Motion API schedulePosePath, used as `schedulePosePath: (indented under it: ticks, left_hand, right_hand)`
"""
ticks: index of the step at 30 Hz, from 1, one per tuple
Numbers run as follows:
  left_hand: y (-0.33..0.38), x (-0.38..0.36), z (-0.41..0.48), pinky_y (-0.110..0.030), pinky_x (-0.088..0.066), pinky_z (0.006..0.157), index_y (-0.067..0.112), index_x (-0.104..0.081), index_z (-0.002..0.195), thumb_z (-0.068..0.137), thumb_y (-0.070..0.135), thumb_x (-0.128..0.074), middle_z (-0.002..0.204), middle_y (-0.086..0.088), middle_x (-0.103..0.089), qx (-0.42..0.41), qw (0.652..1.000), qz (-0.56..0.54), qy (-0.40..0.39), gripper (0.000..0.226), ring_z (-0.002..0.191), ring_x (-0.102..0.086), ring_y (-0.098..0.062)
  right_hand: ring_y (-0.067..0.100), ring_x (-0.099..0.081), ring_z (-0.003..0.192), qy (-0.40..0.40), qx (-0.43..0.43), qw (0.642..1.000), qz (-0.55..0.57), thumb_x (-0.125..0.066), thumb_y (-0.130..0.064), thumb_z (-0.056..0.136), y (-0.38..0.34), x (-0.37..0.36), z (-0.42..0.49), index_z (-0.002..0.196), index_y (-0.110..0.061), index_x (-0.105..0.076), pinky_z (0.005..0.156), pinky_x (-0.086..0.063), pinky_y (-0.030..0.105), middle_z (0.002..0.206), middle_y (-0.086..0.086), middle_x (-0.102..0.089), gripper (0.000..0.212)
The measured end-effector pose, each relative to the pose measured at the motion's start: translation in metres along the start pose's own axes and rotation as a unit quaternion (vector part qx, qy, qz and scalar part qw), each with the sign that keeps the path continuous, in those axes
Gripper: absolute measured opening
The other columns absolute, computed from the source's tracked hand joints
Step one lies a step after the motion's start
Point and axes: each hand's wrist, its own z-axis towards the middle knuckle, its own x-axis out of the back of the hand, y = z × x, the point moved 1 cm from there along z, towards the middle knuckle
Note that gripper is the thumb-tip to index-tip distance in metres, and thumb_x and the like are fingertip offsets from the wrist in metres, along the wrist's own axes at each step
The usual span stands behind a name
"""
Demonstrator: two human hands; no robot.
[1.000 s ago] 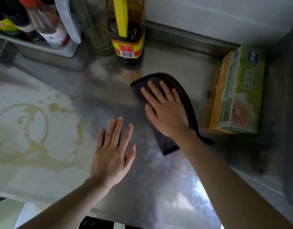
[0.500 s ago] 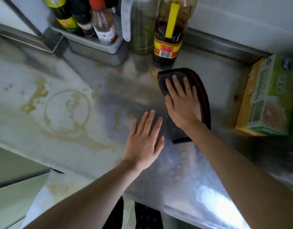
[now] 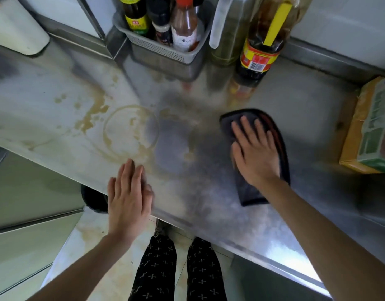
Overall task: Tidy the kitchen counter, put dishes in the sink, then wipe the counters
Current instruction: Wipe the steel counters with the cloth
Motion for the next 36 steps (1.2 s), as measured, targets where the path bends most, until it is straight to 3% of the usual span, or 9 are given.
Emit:
schedulePosePath:
  ticks: [3, 5, 10, 14, 21, 28, 32, 34, 36]
  left_hand:
    - [-0.002, -0.006, 0.001, -0.048, -0.024, 0.105, 0.004, -0.039, 0.134, 0.091, 0.032, -0.029, 0.144, -0.02, -0.036, -0.002, 1.0, 0.005, 0.001, 0.053, 0.132, -0.031, -0.036]
    - [-0.003, -0.008, 0.001, -0.047, -0.022, 0.105, 0.005, -0.038, 0.135, 0.09, 0.032, -0.03, 0.144, -0.02, -0.036, -0.003, 1.0, 0.007, 0.001, 0.053, 0.133, -0.03, -0.035]
    - [-0.004, -0.007, 0.0, -0.047, -0.021, 0.106, 0.007, -0.036, 0.136, 0.092, 0.035, -0.029, 0.146, -0.018, -0.034, -0.003, 1.0, 0.005, -0.005, 0.053, 0.135, -0.027, -0.032]
    - [-0.005, -0.008, 0.0, -0.048, -0.023, 0.105, 0.007, -0.038, 0.136, 0.092, 0.035, -0.029, 0.146, -0.018, -0.034, -0.006, 1.0, 0.009, -0.017, 0.053, 0.134, -0.026, -0.032]
    - [-0.006, -0.006, 0.001, -0.045, -0.019, 0.107, 0.008, -0.038, 0.137, 0.096, 0.038, -0.02, 0.147, -0.016, -0.033, -0.004, 0.999, -0.014, -0.044, 0.055, 0.136, -0.024, -0.029]
    - [-0.015, 0.022, 0.005, -0.033, -0.023, 0.11, 0.015, -0.037, 0.135, 0.096, 0.035, -0.026, 0.146, -0.004, -0.03, 0.045, 0.962, -0.269, 0.025, 0.045, 0.134, -0.028, -0.014]
    - [0.002, 0.034, 0.016, -0.037, -0.022, 0.11, 0.012, -0.04, 0.132, 0.096, 0.034, -0.024, 0.147, -0.004, -0.028, 0.034, 0.969, -0.242, 0.036, 0.046, 0.136, -0.025, -0.018]
    - [0.029, 0.03, 0.022, -0.039, -0.02, 0.112, 0.013, -0.039, 0.133, 0.096, 0.029, -0.025, 0.149, -0.005, -0.026, -0.041, 0.98, -0.195, 0.01, 0.042, 0.139, -0.02, -0.019]
    - [0.062, 0.015, 0.025, -0.041, -0.019, 0.113, 0.012, -0.036, 0.137, 0.096, 0.028, -0.027, 0.152, -0.007, -0.023, -0.117, 0.984, -0.131, -0.036, 0.045, 0.141, -0.016, -0.02]
  right_hand:
    - [0.031, -0.011, 0.144, 0.012, -0.124, 0.992, 0.033, -0.014, -0.04, 0.094, -0.022, -0.004, 0.013, 0.148, -0.024, -0.019, 0.114, -0.011, 0.048, 0.157, 0.002, -0.014, 0.057]
    - [0.033, -0.012, 0.143, 0.022, -0.133, 0.99, 0.034, -0.014, -0.04, 0.096, -0.052, -0.007, 0.004, 0.149, -0.022, -0.017, 0.114, -0.011, 0.049, 0.157, 0.004, -0.015, 0.056]
    - [0.034, -0.027, 0.139, -0.02, 0.028, 0.999, 0.001, -0.026, -0.037, 0.096, -0.118, -0.016, -0.04, 0.147, -0.021, -0.024, 0.109, -0.025, 0.052, 0.152, 0.006, -0.029, 0.053]
    - [0.03, -0.028, 0.139, -0.03, 0.13, 0.99, -0.037, -0.026, -0.039, 0.096, -0.073, -0.01, -0.019, 0.145, -0.025, -0.028, 0.109, -0.027, 0.048, 0.152, 0.001, -0.03, 0.051]
    - [0.03, -0.004, 0.145, 0.018, -0.216, 0.975, 0.055, -0.013, -0.04, 0.095, -0.075, -0.005, 0.036, 0.15, -0.023, -0.013, 0.115, -0.004, 0.046, 0.158, 0.002, -0.007, 0.058]
    - [0.028, 0.001, 0.145, -0.009, -0.142, 0.982, 0.12, -0.015, -0.045, 0.098, -0.183, -0.016, -0.008, 0.149, -0.019, -0.009, 0.115, 0.005, 0.04, 0.157, 0.002, -0.001, 0.058]
    - [0.008, 0.001, 0.144, 0.041, -0.073, 0.936, 0.342, -0.02, -0.04, 0.097, -0.145, 0.014, -0.021, 0.147, -0.017, -0.021, 0.117, -0.001, 0.023, 0.153, -0.011, -0.006, 0.056]
    - [0.016, -0.015, 0.143, 0.122, -0.104, 0.943, 0.291, -0.027, -0.029, 0.097, -0.094, 0.021, -0.027, 0.141, -0.008, -0.037, 0.116, -0.013, 0.026, 0.151, -0.003, -0.022, 0.05]
    - [0.028, -0.023, 0.14, 0.128, -0.173, 0.956, 0.197, -0.026, -0.029, 0.094, -0.049, 0.02, -0.029, 0.138, -0.003, -0.04, 0.115, -0.02, 0.038, 0.15, 0.01, -0.03, 0.053]
